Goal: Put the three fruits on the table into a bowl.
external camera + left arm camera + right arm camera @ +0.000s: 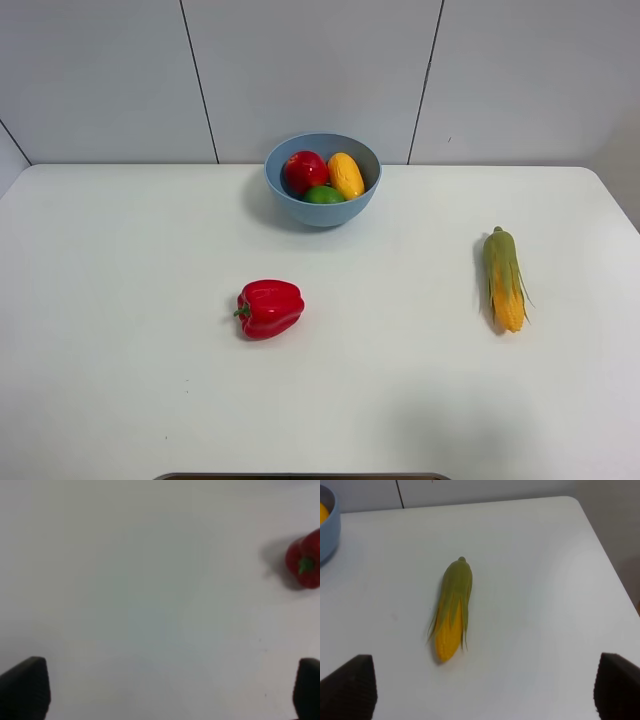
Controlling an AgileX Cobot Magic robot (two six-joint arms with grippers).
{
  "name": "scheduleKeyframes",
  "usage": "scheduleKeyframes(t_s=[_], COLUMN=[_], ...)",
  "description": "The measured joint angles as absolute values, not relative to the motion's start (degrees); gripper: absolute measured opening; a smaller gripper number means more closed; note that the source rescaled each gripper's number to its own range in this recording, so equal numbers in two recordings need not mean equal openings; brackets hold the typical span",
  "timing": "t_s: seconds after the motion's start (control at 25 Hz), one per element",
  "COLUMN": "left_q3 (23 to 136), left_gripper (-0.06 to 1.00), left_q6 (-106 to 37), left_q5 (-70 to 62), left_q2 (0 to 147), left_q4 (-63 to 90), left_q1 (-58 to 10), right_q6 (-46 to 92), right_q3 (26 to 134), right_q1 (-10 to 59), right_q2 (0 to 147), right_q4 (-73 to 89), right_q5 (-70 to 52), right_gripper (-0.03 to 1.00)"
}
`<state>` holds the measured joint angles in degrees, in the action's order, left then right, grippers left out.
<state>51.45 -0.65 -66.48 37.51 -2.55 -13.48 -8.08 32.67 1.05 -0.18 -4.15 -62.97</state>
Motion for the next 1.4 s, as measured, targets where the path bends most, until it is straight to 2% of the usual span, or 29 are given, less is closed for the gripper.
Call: scheduleKeyframes(t_s=[0.28,0.64,0.84,1.4], left_q3=[35.59,26.17,25.4,25.4], left_gripper=[0.98,0.98,0.99,0.99], left_q6=[-0.7,-5.45,-5.83,-6.28], left_q5=[-63.91,-63.02,-62.32,-62.32], left_q2=[20.52,5.41,0.0,-0.18], left_q4=[0.0,4.15,4.7,5.04], left_q1=[-5.54,1.22,2.6,2.66], right_q6=[-8.08,-8.08,-8.08,-8.08], right_q3=[32.67,32.67,32.67,32.67], right_q1=[1.05,1.05,1.05,1.05], right_q2=[-0.18,-0.18,-0.18,-0.18], right_q4=[-4.15,-4.15,-4.15,-4.15], right_q5=[-62.97,-62.97,-62.97,-62.97], right_gripper=[0.63,0.63,0.63,0.63])
